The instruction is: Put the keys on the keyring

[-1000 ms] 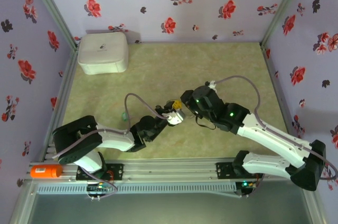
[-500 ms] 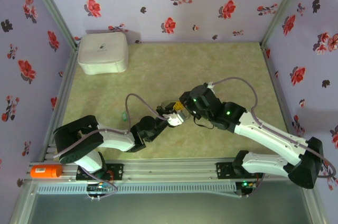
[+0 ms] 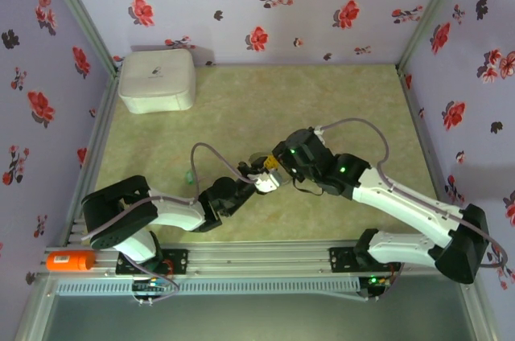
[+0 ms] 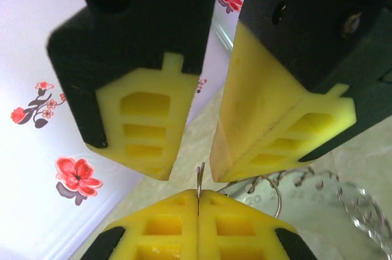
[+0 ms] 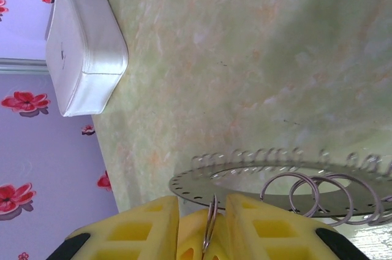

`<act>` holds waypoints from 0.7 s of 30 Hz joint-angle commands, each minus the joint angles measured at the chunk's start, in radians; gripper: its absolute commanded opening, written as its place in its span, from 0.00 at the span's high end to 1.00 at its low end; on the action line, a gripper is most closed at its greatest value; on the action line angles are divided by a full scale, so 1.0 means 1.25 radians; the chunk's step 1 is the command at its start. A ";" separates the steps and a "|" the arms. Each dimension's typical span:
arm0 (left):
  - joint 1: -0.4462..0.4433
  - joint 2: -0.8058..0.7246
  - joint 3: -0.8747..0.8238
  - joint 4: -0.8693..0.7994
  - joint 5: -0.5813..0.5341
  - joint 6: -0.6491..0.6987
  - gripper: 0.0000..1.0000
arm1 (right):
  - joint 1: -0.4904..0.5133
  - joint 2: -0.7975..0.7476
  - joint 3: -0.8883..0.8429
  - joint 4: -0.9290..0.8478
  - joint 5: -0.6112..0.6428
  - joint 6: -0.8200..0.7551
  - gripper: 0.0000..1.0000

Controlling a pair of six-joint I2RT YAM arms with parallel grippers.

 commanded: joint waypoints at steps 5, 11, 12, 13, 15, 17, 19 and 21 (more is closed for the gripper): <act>-0.006 -0.010 -0.003 0.063 0.010 0.001 1.00 | -0.006 0.014 0.001 -0.008 -0.010 0.013 0.82; -0.007 -0.008 -0.001 0.062 0.010 0.012 1.00 | -0.007 0.022 0.001 -0.008 -0.015 0.013 0.92; -0.007 -0.009 0.000 0.062 0.009 0.014 1.00 | -0.007 0.025 0.001 -0.008 -0.016 0.013 0.95; -0.007 -0.009 0.000 0.062 0.010 0.017 1.00 | -0.007 0.029 0.001 -0.008 -0.019 0.013 0.99; -0.007 -0.011 -0.004 0.062 0.010 0.020 1.00 | -0.006 0.034 0.001 -0.004 -0.024 0.012 1.00; -0.007 -0.020 -0.013 0.061 0.010 0.020 0.91 | -0.007 0.033 -0.003 0.004 -0.023 0.003 1.00; -0.008 -0.040 -0.032 0.060 0.008 0.013 0.59 | -0.008 0.027 -0.008 0.006 -0.010 -0.024 1.00; -0.008 -0.070 -0.064 0.059 0.004 -0.002 0.32 | -0.012 0.016 -0.013 0.002 0.012 -0.070 1.00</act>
